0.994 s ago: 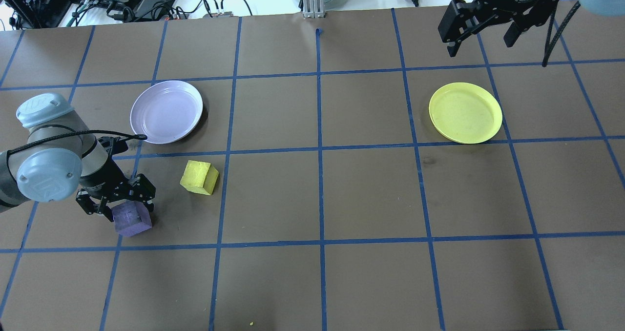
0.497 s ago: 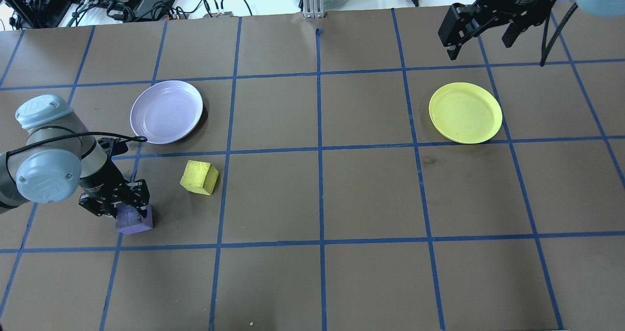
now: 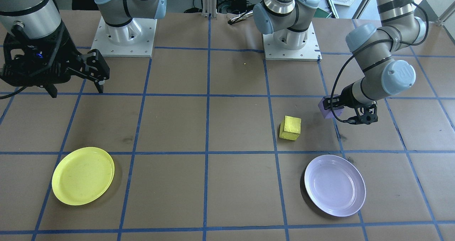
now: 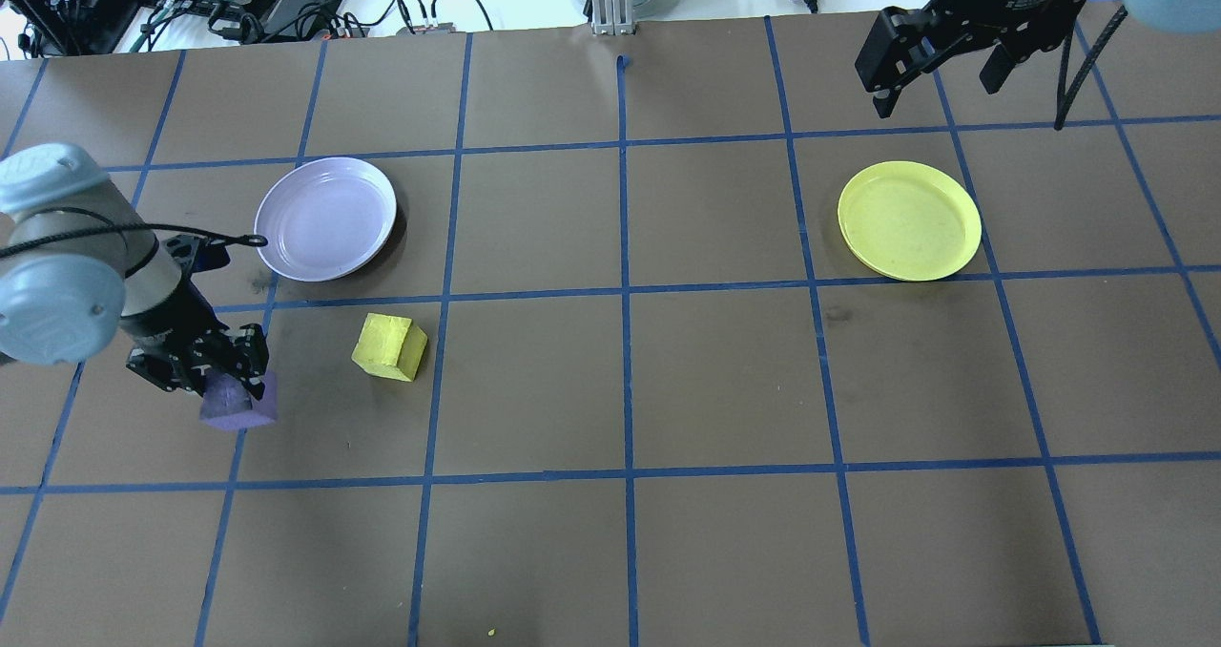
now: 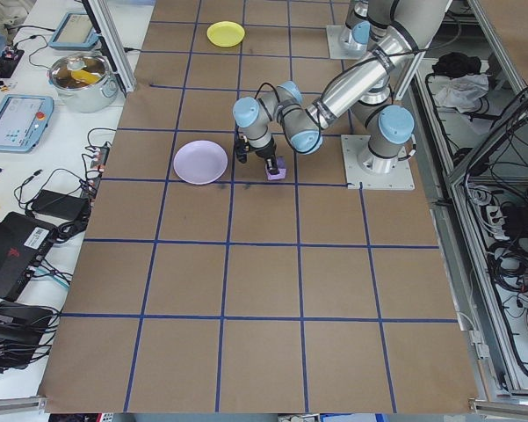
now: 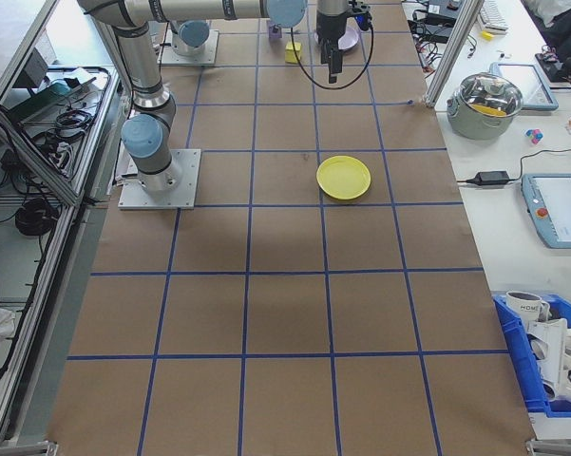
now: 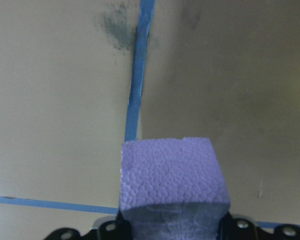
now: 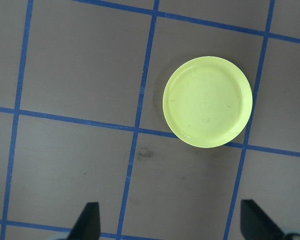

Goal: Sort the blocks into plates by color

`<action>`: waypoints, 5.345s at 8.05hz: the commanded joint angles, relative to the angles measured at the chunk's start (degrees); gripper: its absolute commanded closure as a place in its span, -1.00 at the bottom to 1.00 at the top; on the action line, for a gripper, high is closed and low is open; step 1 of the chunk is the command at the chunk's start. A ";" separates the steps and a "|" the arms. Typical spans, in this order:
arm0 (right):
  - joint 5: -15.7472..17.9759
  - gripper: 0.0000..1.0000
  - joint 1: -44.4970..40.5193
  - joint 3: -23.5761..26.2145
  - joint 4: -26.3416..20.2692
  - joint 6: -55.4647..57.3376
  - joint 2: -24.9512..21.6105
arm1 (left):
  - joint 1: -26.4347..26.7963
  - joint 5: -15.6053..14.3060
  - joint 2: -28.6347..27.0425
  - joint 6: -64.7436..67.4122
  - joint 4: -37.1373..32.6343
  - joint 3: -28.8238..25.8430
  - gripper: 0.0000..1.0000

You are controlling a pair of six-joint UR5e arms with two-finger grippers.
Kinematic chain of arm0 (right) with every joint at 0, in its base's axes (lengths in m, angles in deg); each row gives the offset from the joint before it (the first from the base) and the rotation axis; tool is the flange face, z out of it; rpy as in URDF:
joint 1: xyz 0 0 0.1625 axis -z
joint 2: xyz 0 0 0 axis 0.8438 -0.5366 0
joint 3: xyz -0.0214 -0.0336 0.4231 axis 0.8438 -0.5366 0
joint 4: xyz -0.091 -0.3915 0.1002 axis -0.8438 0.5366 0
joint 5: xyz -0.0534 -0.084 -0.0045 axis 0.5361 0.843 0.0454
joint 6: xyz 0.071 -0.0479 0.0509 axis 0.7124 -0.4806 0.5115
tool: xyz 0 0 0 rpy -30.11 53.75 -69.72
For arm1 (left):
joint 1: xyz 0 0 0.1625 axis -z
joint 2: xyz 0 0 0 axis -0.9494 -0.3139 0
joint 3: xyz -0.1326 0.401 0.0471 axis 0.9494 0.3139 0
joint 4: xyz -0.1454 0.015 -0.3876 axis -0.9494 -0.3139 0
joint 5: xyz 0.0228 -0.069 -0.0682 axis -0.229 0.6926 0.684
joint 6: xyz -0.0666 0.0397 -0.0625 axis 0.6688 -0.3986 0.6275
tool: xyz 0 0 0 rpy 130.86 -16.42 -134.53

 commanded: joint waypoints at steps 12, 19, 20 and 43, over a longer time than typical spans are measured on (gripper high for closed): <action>0.11 -1.00 0.00 0.09 -0.34 -0.09 0.09 | 10.64 0.81 -26.83 -5.53 -6.20 -38.43 1.00; 0.11 -1.00 0.00 0.09 -0.34 -0.09 0.09 | 12.13 3.71 -25.09 -5.44 0.58 -37.81 -0.79; 0.11 -1.00 0.00 0.09 -0.34 0.00 0.09 | 12.22 3.71 -24.13 -5.44 0.32 -37.55 -0.83; 0.20 -1.00 0.00 0.18 -0.52 0.00 0.09 | 19.43 3.88 -7.42 -1.40 12.18 -2.48 0.70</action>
